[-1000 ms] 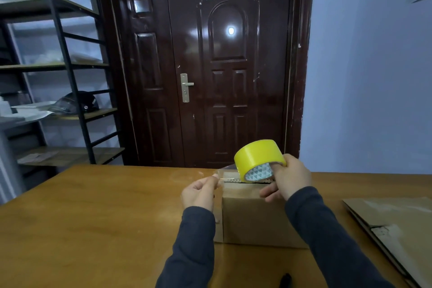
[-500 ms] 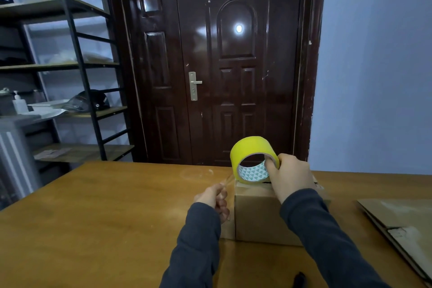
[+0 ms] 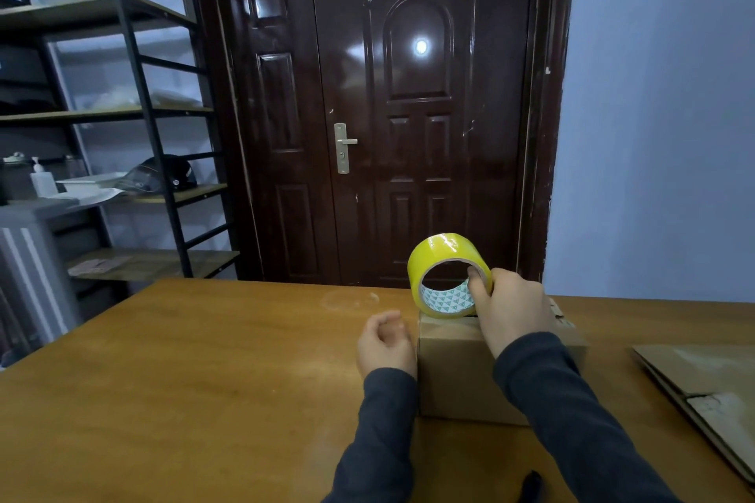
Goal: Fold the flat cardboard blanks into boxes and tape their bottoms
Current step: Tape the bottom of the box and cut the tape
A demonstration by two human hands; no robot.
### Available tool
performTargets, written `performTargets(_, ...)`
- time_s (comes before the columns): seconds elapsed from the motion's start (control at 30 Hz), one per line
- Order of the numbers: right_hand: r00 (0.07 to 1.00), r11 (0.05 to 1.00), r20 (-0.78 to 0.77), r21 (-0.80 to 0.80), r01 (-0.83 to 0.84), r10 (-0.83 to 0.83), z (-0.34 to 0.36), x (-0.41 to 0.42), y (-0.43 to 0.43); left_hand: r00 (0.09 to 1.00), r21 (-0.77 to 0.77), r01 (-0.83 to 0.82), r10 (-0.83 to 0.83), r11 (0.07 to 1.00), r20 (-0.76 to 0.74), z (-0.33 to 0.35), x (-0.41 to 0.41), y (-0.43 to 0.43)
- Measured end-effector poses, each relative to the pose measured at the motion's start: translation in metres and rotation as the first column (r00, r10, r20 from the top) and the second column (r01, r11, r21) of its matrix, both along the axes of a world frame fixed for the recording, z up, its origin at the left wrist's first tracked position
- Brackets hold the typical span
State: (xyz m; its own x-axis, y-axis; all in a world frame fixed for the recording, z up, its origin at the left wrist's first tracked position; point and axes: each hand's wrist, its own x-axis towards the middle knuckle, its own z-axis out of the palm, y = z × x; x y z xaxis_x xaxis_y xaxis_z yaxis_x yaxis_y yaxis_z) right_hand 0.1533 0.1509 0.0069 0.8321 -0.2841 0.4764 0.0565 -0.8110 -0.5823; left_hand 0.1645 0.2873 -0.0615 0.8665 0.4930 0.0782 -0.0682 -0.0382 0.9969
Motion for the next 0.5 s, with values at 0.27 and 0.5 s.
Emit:
performTargets(0.27,0.998,0.999,-0.053,-0.041,-0.018,0.016,0.002,-0.001,-0.001,0.730,-0.335,0.682,-0.631,0.650,0.262,0.016,-0.016,-0.016)
performTargets(0.5,0.987,0.994,-0.156,-0.110,0.007,-0.025,0.008,0.002,0.004,0.716,0.055,0.681,-0.680,0.730,0.158,-0.017,-0.009,-0.002)
